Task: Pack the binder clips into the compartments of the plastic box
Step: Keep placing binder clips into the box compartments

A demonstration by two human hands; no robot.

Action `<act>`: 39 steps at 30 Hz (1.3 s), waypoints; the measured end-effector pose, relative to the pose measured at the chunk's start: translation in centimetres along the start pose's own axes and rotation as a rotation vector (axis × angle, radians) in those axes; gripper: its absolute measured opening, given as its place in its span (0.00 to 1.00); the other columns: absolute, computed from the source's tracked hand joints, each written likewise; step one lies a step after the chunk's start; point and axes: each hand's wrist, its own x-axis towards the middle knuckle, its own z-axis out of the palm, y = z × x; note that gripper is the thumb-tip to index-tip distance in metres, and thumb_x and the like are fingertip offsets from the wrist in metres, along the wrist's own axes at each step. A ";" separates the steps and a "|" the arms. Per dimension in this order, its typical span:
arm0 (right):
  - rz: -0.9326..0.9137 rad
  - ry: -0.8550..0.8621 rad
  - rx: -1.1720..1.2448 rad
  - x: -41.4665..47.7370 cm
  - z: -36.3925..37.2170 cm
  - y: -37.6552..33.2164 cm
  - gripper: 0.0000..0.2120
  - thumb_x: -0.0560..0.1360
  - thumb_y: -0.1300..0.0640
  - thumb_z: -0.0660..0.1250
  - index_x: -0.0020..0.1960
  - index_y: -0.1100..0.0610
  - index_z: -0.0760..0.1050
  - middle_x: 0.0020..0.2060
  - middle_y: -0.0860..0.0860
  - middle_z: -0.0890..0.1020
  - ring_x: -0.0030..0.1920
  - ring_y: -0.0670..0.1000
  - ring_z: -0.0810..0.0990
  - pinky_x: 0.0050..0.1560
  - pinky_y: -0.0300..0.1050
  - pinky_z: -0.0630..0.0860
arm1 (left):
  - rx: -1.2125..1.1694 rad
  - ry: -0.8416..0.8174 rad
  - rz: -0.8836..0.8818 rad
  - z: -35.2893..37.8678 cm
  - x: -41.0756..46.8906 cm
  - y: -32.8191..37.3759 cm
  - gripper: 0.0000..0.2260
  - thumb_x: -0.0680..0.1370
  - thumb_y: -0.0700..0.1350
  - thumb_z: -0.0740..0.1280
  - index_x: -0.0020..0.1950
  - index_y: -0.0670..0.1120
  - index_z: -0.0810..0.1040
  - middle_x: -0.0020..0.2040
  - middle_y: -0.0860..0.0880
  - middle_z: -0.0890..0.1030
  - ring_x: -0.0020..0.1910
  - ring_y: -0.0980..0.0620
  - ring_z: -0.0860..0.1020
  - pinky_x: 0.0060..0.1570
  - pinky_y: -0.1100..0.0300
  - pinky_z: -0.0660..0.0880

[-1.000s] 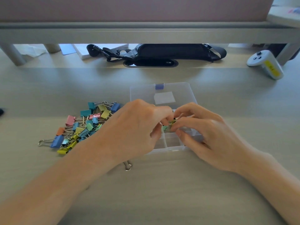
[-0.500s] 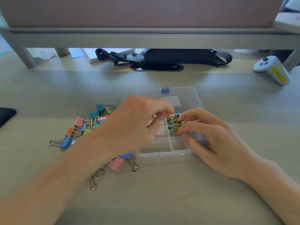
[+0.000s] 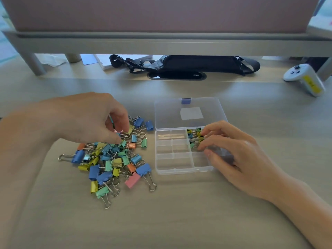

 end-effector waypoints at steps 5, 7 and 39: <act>0.005 0.003 0.011 -0.2 0.0 0.0 0.07 0.80 0.57 0.66 0.51 0.52 0.84 0.58 0.45 0.76 0.56 0.48 0.81 0.51 0.46 0.77 | 0.009 -0.013 0.007 0.7 0.3 0.2 0.07 0.72 0.51 0.79 0.45 0.60 0.83 0.41 0.74 0.79 0.41 0.69 0.80 0.49 0.58 0.80; 0.008 0.004 0.014 -0.2 0.0 0.0 0.07 0.80 0.56 0.66 0.51 0.52 0.84 0.58 0.45 0.76 0.56 0.47 0.81 0.49 0.48 0.78 | -0.020 0.011 0.028 0.9 0.4 0.2 0.07 0.72 0.48 0.78 0.45 0.59 0.84 0.40 0.70 0.82 0.40 0.67 0.81 0.50 0.57 0.81; 0.002 0.005 0.000 -0.1 -0.1 0.0 0.08 0.80 0.57 0.66 0.51 0.53 0.84 0.59 0.46 0.76 0.56 0.46 0.81 0.55 0.44 0.77 | -0.007 0.041 0.145 2.2 1.6 -0.2 0.08 0.71 0.55 0.79 0.46 0.63 0.83 0.41 0.66 0.82 0.44 0.68 0.79 0.43 0.64 0.77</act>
